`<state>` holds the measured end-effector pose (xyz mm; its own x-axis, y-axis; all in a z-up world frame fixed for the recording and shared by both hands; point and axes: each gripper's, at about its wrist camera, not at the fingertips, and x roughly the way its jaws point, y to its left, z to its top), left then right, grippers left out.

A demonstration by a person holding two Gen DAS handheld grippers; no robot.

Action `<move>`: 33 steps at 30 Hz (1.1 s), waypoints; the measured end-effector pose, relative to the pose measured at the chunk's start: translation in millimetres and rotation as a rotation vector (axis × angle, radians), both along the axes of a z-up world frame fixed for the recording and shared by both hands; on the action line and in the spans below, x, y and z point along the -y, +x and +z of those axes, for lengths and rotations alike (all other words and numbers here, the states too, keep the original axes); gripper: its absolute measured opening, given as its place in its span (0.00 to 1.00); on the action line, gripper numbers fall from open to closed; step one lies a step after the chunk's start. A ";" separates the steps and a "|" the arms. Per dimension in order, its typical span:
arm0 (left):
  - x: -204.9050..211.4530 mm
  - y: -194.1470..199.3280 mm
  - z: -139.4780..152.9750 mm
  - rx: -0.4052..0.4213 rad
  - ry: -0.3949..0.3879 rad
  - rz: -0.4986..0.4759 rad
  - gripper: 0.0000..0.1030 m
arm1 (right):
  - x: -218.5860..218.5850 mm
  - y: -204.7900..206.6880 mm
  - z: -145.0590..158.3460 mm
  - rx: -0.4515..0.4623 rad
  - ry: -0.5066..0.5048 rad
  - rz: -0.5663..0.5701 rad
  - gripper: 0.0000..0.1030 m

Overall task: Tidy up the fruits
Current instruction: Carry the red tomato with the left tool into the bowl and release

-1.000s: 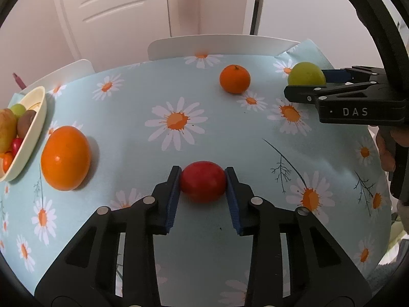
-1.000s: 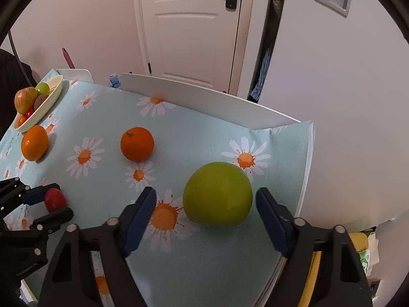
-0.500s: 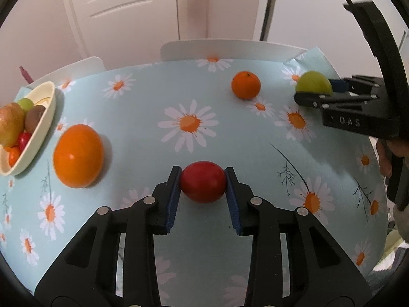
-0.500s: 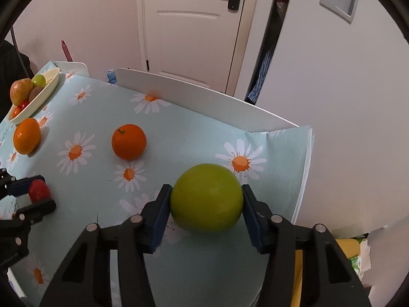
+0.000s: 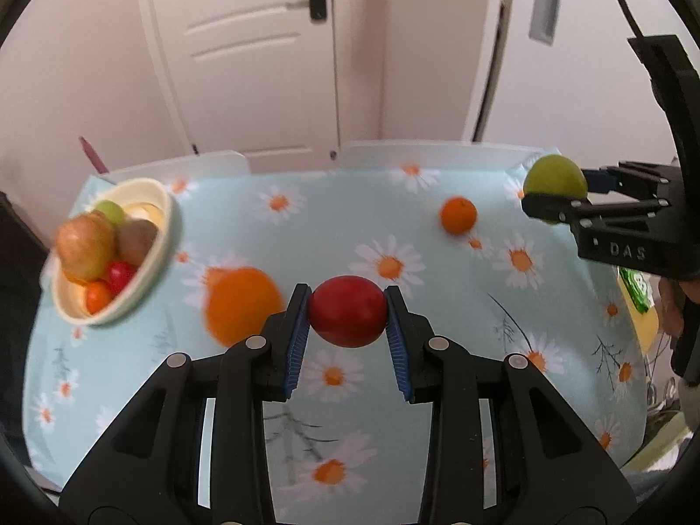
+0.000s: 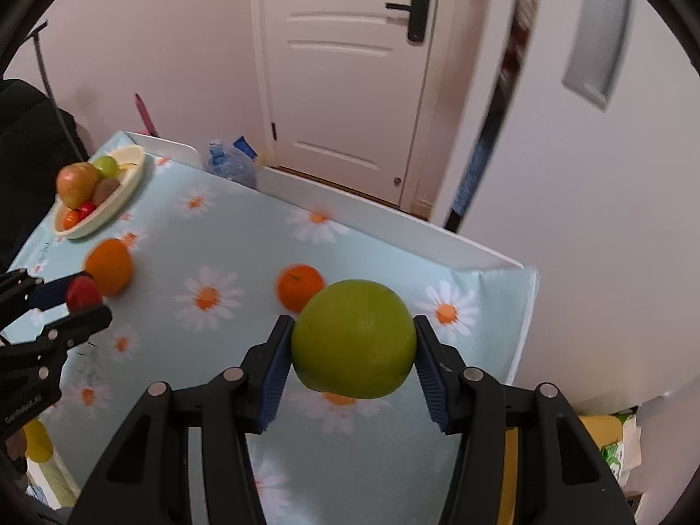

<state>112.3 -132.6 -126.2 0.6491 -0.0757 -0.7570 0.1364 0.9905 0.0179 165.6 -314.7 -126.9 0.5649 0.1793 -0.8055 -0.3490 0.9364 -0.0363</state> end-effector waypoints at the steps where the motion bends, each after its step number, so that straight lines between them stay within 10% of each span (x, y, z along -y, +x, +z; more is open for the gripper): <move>1: -4.8 -0.8 4.3 0.008 0.002 0.005 0.37 | -4.7 -1.7 4.7 0.004 0.007 0.007 0.48; 16: -105.2 9.1 60.7 0.120 0.038 0.074 0.37 | -106.3 -5.4 72.1 0.061 0.076 0.102 0.48; 33: -241.0 54.3 66.5 0.129 0.065 0.133 0.37 | -240.6 31.4 77.0 0.039 0.112 0.163 0.48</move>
<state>166.5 108.4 -59.7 0.7423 0.0634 -0.6671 -0.0033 0.9959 0.0909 197.1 -74.1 -49.9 0.5513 0.3577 -0.7538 -0.4963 0.8668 0.0484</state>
